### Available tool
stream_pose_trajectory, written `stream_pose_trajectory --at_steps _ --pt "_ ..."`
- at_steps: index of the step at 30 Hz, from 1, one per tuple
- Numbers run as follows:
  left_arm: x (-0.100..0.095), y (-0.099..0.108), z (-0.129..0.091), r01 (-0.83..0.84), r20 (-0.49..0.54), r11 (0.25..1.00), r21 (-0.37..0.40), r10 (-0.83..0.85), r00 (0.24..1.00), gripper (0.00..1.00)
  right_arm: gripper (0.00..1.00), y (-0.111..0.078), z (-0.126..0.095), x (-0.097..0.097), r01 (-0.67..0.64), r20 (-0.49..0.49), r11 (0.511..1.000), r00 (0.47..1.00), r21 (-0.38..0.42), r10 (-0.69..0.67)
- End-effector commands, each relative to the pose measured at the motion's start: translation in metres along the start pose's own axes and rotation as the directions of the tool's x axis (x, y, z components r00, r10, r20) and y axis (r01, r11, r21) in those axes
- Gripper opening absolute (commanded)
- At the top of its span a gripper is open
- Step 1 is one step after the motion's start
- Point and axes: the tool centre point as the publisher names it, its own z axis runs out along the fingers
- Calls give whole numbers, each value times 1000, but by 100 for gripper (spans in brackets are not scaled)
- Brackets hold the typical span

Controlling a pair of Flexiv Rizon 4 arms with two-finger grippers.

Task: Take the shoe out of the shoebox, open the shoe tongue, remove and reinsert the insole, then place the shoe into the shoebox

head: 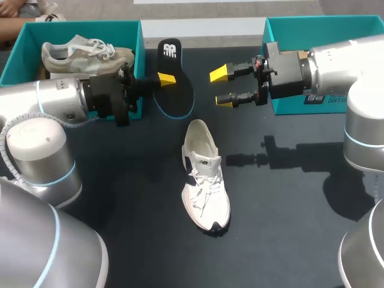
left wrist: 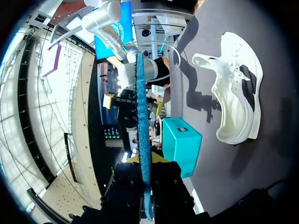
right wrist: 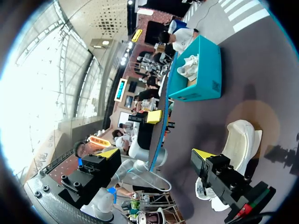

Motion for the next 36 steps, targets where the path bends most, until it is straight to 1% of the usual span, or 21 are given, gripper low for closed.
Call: stream_pose_trajectory --at_steps 1,6,7,8,9,10,11,12,13,17,23,26,27,29,30,31,32,36 --pt "4 0 10 -14 -5 1000 15 14 1000 0 100 5 18 -6 -10 -11 1000 1000 12 10" --pt "5 -7 21 -30 -2 998 52 30 1000 0 100 8 29 -12 -4 -27 1000 1000 31 4" --pt "6 -8 24 -35 -2 998 56 35 999 0 96 9 31 -12 0 -34 999 999 41 1" --pt "6 -8 26 -43 0 997 57 43 999 0 69 10 33 -12 5 -45 999 999 52 -2" --pt "6 -8 29 -44 4 997 59 44 999 0 63 11 35 -12 5 -47 999 999 54 -2" --pt "6 -8 31 -45 7 997 60 44 999 0 53 11 37 -12 3 -52 998 999 65 0" --pt "6 -7 34 -45 11 997 57 44 999 0 46 11 38 -13 5 -59 998 998 70 0" --pt "5 -6 37 -44 13 997 57 43 999 0 44 11 40 -13 3 -63 997 998 71 1" --pt "5 -6 39 -44 19 997 56 43 999 0 40 11 41 -14 2 -68 997 998 78 4" --pt "1 -8 47 -45 33 996 71 43 999 0 30 11 44 -17 1 -82 996 997 92 7" --pt "1 -10 51 -50 35 996 78 47 998 0 22 13 44 -17 1 -89 996 996 86 7" --pt "1 -8 49 -49 34 996 77 46 998 0 23 14 43 -16 2 -90 996 996 85 6" --pt "2 -7 49 -48 33 996 78 45 998 0 21 14 43 -16 1 -90 996 996 84 6" --pt "3 -7 49 -44 27 996 81 42 999 0 12 15 43 -16 3 -92 996 996 85 5" --pt "3 -7 49 -43 28 995 85 41 999 0 10 15 43 -16 3 -93 996 996 85 4" --pt "3 -8 50 -40 30 995 91 37 999 0 4 16 43 -16 4 -94 996 996 85 4" --pt "3 -10 51 -35 34 995 97 32 999 0 0 17 43 -16 3 -95 996 995 87 5" --pt "2 -12 52 -32 42 995 100 28 999 0 0 18 46 -17 -3 -104 996 995 94 13"
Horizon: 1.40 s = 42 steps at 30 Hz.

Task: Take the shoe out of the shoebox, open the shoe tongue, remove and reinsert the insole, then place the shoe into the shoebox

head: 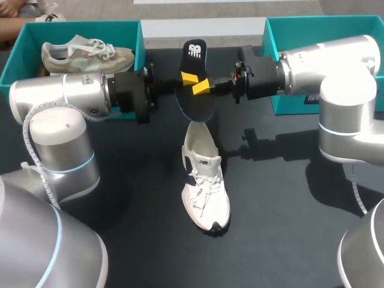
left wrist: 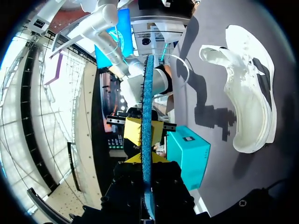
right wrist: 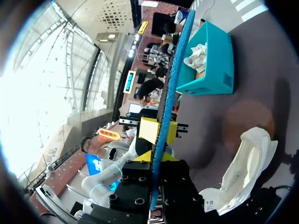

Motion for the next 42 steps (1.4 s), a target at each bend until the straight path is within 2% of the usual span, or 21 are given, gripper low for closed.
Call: stream_pose_trajectory --at_steps 1,4,5,6,11,15,19,21,26,27,42 --pt "1 -2 3 1 10 1000 2 -1 1000 0 0 4 4 -2 -8 -4 1000 1000 7 8" --pt "-1 -3 1 29 15 1000 4 -29 999 0 0 4 5 -3 -15 -2 1000 1000 8 15" --pt "-2 -3 -1 33 17 999 -3 -33 999 17 0 4 6 -4 -16 -2 1000 1000 8 16" --pt "-4 -1 -4 59 18 998 -23 -59 998 100 0 4 7 -4 -19 -1 1000 1000 9 19" --pt "-9 7 -21 261 29 963 -66 -260 965 100 0 6 7 -10 15 22 1000 1000 -8 -15" --pt "-1 7 -42 535 -47 843 -53 -537 842 100 0 11 3 -13 94 55 995 994 -35 -92" --pt "11 8 -59 669 -105 733 -123 -680 726 100 0 17 0 -12 205 100 979 974 -25 -201" --pt "20 10 -67 737 -110 651 -182 -758 643 100 0 18 -2 -11 289 101 955 954 -71 -282" --pt "24 11 -70 737 -121 646 -200 -763 636 100 0 19 -2 -9 415 106 902 909 -120 -404" --pt "24 11 -70 737 -121 646 -200 -763 636 100 0 19 -1 -7 437 106 893 898 -109 -426" --pt "24 11 -70 737 -121 646 -200 -763 636 100 0 19 -1 -7 437 106 893 898 -109 -426"
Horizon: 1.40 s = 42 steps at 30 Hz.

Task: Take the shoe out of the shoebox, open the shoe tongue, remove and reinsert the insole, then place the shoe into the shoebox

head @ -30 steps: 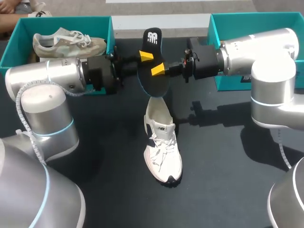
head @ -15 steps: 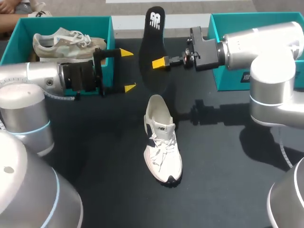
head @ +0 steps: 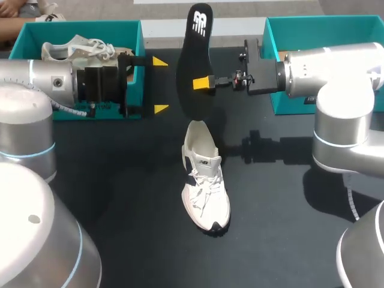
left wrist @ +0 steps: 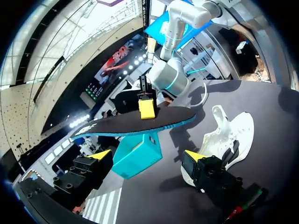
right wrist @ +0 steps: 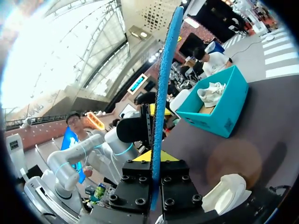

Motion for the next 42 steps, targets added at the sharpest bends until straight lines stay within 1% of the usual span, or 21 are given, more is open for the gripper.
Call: stream_pose_trajectory --at_steps 1,2,3,4,5,6,7,8,9,10,13,14,18,23,27,30,35,36,37,38,42 --pt "3 4 0 12 -4 1000 7 -12 1000 100 0 0 1 1 -1 3 1000 1000 -1 1" --pt "6 9 0 56 -16 998 -18 -56 998 100 0 0 1 1 -1 3 1000 1000 -1 1" --pt "8 11 0 85 -25 996 -26 -86 996 100 0 -4 -1 -6 -20 32 1000 999 15 20" --pt "13 16 0 120 -32 992 -37 -121 992 100 0 -11 -2 -16 -29 58 999 998 37 27" --pt "17 21 0 134 -54 989 -55 -137 989 100 0 -14 -3 -23 -15 58 999 998 34 13" --pt "21 26 0 152 -65 986 -67 -157 986 100 0 -17 -3 -29 -20 67 999 998 45 17" --pt "25 31 0 183 -78 979 -94 -190 979 100 0 -20 -4 -33 -18 80 997 997 76 12" --pt "29 34 0 207 -100 973 -104 -217 971 100 0 -22 -3 -37 6 73 997 997 74 -11" --pt "33 35 -1 223 -106 967 -119 -236 966 100 0 -23 -4 -40 8 64 998 998 67 -12" --pt "37 36 -1 229 -124 963 -142 -247 961 100 0 -24 -3 -42 35 73 995 996 98 -42" --pt "48 38 -3 264 -155 949 -173 -291 944 100 0 -26 -2 -48 81 48 990 995 116 -87" --pt "52 39 -3 267 -159 947 -179 -296 942 100 0 -28 -1 -50 68 48 988 996 137 -76" --pt "68 43 -4 311 -190 924 -223 -354 916 100 0 -31 1 -55 140 37 973 988 182 -149" --pt "89 52 -5 333 -215 904 -269 -394 894 100 0 -32 1 -56 147 39 972 987 182 -157" --pt "103 54 -4 325 -242 899 -293 -399 885 100 0 -32 1 -56 147 39 972 987 182 -157" --pt "112 55 -3 302 -263 899 -316 -389 883 100 0 -32 1 -56 147 39 972 987 182 -157" --pt "129 65 4 240 -323 907 -347 -356 877 100 0 -32 1 -56 147 39 972 987 182 -157" --pt "130 66 5 245 -319 905 -347 -359 877 100 0 -33 1 -59 174 54 967 981 187 -187" --pt "131 67 6 241 -325 905 -350 -359 875 100 0 -33 1 -62 203 44 965 976 164 -213" --pt "132 68 6 245 -330 902 -354 -366 870 100 0 -34 0 -64 241 56 960 966 142 -251" --pt "135 71 8 228 -359 901 -369 -365 859 100 0 -38 0 -74 301 55 945 949 128 -310"
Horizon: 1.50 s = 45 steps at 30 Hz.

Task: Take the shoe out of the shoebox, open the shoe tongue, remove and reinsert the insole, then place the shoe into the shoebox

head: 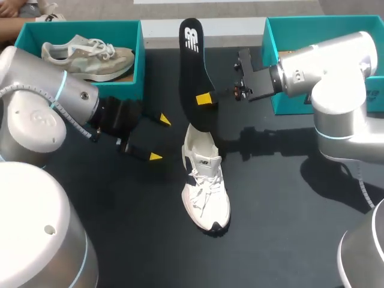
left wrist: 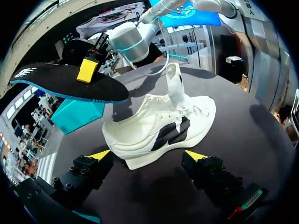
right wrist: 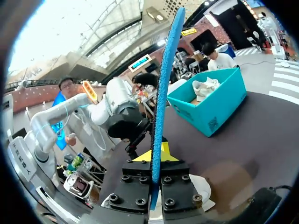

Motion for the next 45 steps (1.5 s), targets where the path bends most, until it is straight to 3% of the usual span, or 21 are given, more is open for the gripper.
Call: stream_pose_trajectory --at_steps 1,10,30,45 --pt "-5 3 7 -6 -36 1000 -22 5 999 100 0 -15 6 -5 40 12 999 999 -31 -40" --pt "-15 2 11 -43 -34 997 -59 41 999 100 0 -33 23 -13 106 -48 994 993 -17 -107" --pt "-24 -7 20 17 -6 996 -90 -17 1000 100 0 -38 29 -18 120 -38 993 992 -14 -121" --pt "-24 -7 20 17 -6 996 -90 -17 1000 100 0 -84 34 -24 107 -76 992 991 -61 -111"
